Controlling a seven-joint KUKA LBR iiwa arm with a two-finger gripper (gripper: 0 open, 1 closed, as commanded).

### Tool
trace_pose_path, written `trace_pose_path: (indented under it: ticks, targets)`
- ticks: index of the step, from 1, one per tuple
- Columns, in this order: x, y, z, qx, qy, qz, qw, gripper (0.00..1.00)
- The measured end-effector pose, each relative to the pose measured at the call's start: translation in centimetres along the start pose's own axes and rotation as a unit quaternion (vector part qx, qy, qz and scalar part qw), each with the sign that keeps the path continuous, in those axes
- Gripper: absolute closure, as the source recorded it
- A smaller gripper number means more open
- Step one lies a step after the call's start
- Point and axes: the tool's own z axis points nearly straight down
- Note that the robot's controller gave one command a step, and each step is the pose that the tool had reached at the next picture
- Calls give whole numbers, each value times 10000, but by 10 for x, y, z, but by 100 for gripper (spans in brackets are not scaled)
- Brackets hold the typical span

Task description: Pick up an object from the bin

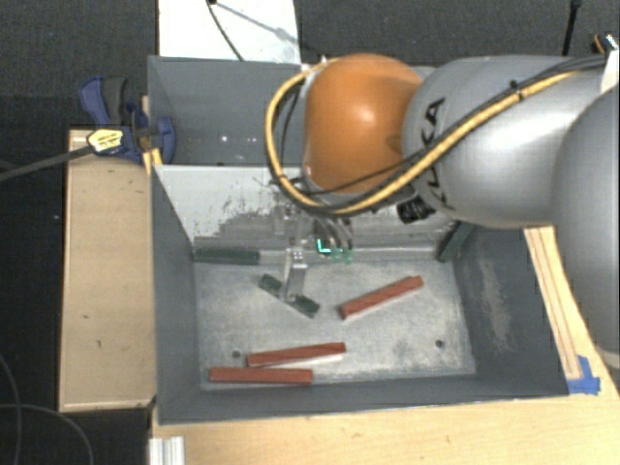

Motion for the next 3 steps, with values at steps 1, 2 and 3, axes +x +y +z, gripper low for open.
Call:
trace_pose_path:
  ticks: [1, 2, 3]
  targets:
    - [-6, -17, 137, 6, 0, 15, 10000, 0]
    - [-13, -78, 132, 10, -23, 644, 9979, 0]
    - [-13, -75, 132, -5, -23, 632, 9980, 100]
